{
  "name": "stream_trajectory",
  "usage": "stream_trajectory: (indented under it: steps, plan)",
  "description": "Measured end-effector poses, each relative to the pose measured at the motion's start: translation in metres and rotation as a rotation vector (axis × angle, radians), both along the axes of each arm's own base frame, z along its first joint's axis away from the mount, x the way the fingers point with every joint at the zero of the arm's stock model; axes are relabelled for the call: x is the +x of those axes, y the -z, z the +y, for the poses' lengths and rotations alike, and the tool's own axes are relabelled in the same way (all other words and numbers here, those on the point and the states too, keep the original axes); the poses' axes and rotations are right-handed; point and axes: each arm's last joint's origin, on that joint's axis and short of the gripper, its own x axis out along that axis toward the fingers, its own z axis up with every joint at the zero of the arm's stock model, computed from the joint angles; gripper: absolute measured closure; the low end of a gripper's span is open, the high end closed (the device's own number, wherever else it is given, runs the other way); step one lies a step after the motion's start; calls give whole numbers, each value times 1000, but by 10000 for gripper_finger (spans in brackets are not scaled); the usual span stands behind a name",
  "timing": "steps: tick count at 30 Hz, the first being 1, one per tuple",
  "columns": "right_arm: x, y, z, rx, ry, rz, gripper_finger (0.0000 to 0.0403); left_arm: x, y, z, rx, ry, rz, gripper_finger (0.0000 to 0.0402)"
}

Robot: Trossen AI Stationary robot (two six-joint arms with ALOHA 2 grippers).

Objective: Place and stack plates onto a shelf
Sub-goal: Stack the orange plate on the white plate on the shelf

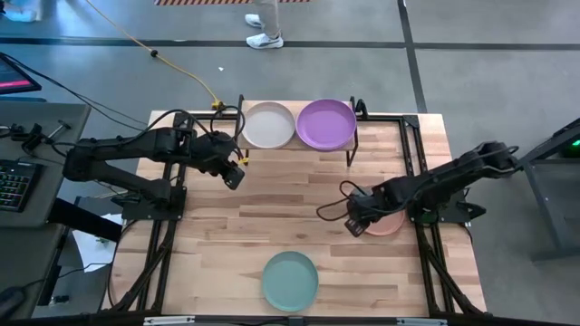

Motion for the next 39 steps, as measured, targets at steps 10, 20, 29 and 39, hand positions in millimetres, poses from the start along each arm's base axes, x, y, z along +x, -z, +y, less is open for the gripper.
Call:
stream_trajectory:
  steps: [10, 20, 29, 39]
  plan:
    - [-10, 31, -1, 23, 61, -1, 293, 0, 0, 0, -9, -15, -3, 304]
    - [-8, 34, -2, -40, 96, -35, 293, 0, 0, 0, -9, -14, -3, 304]
    - [2, 51, 0, -53, 92, 19, 293, 0, 0, 0, -7, -11, -2, 304]
    - [7, 66, 2, -80, 106, 86, 293, 0, 0, 0, -3, -6, -1, 304]
